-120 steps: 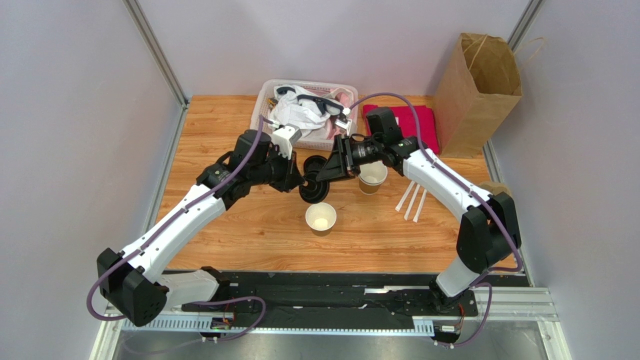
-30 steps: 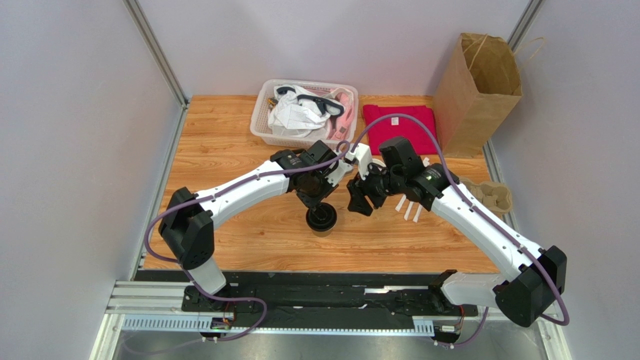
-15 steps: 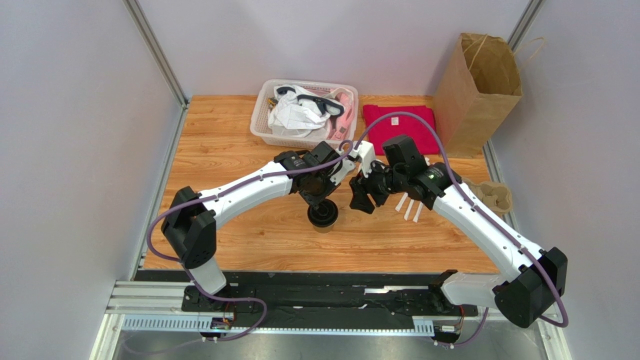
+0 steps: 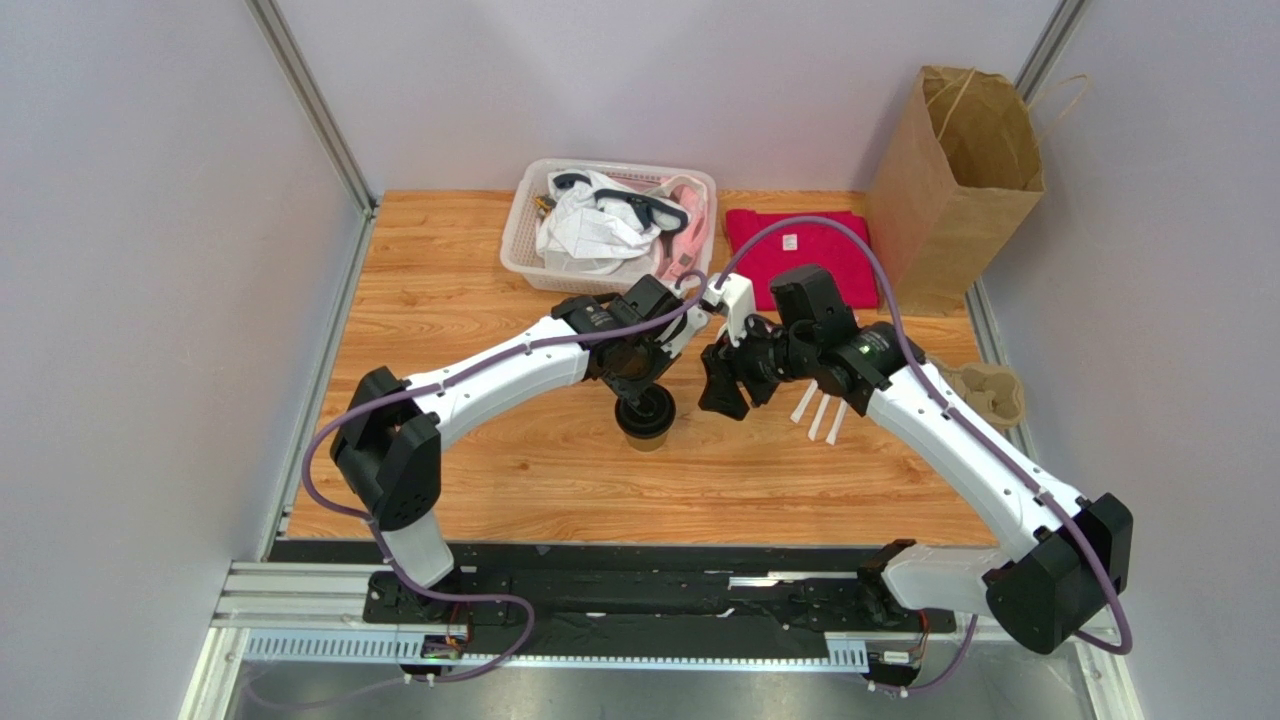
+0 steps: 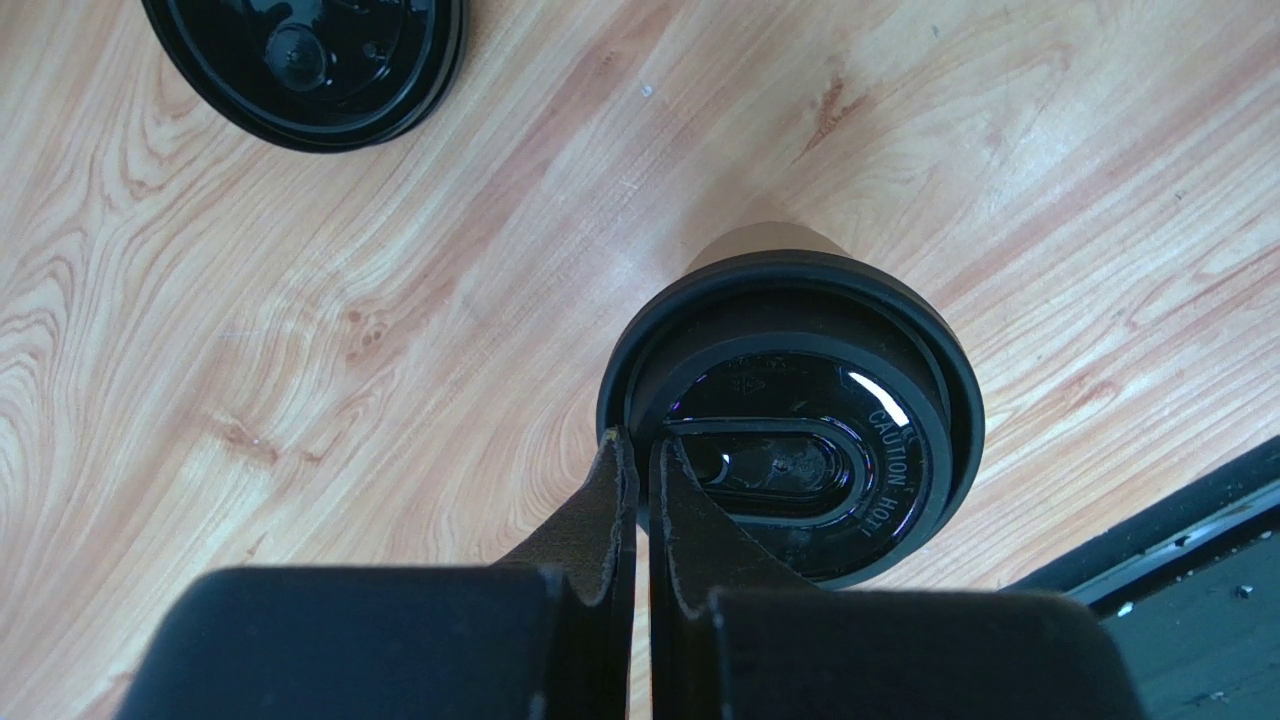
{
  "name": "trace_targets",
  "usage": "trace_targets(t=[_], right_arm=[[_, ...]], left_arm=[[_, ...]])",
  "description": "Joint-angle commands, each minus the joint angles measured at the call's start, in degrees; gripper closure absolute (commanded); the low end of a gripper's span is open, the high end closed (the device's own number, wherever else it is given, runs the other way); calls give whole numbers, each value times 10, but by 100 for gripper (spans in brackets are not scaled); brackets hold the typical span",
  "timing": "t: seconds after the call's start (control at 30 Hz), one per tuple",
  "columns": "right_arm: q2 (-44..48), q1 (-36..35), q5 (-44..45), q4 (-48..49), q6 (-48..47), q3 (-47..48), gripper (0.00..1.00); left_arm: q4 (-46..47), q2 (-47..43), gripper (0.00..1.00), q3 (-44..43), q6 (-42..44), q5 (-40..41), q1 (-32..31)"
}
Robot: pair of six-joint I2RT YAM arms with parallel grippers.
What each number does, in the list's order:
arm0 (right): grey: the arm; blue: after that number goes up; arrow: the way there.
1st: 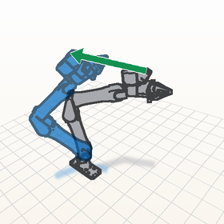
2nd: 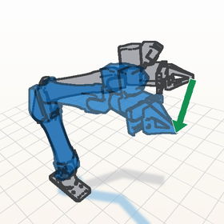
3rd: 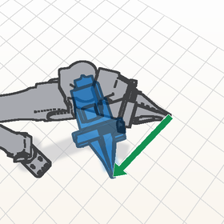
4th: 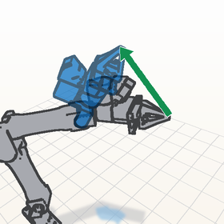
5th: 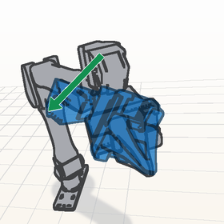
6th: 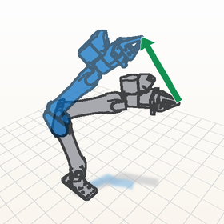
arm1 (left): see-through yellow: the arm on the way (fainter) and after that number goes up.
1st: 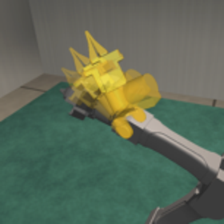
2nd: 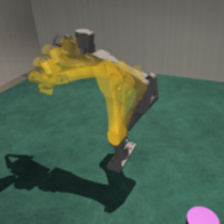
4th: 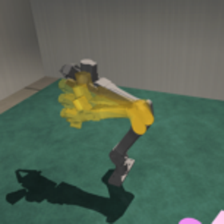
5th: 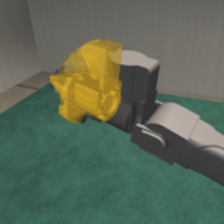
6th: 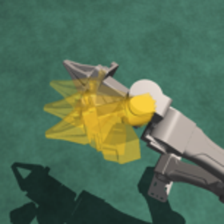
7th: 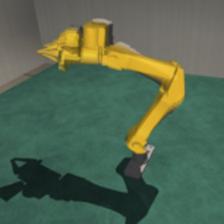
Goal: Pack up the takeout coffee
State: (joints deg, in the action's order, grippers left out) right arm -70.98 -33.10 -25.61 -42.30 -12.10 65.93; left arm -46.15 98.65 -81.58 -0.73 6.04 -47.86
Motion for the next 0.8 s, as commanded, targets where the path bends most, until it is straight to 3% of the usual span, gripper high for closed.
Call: trace_targets(t=[0.0,0.23,0.77], right_arm=[[-8,7,-36,47,46,12,41],[-26,7,-56,61,66,17,42],[-30,7,-61,59,68,21,42]], left_arm=[[-3,18,97,-17,-8,0,9],[-8,10,78,-21,-5,-9,9],[-6,-10,64,-24,-7,-20,12]])
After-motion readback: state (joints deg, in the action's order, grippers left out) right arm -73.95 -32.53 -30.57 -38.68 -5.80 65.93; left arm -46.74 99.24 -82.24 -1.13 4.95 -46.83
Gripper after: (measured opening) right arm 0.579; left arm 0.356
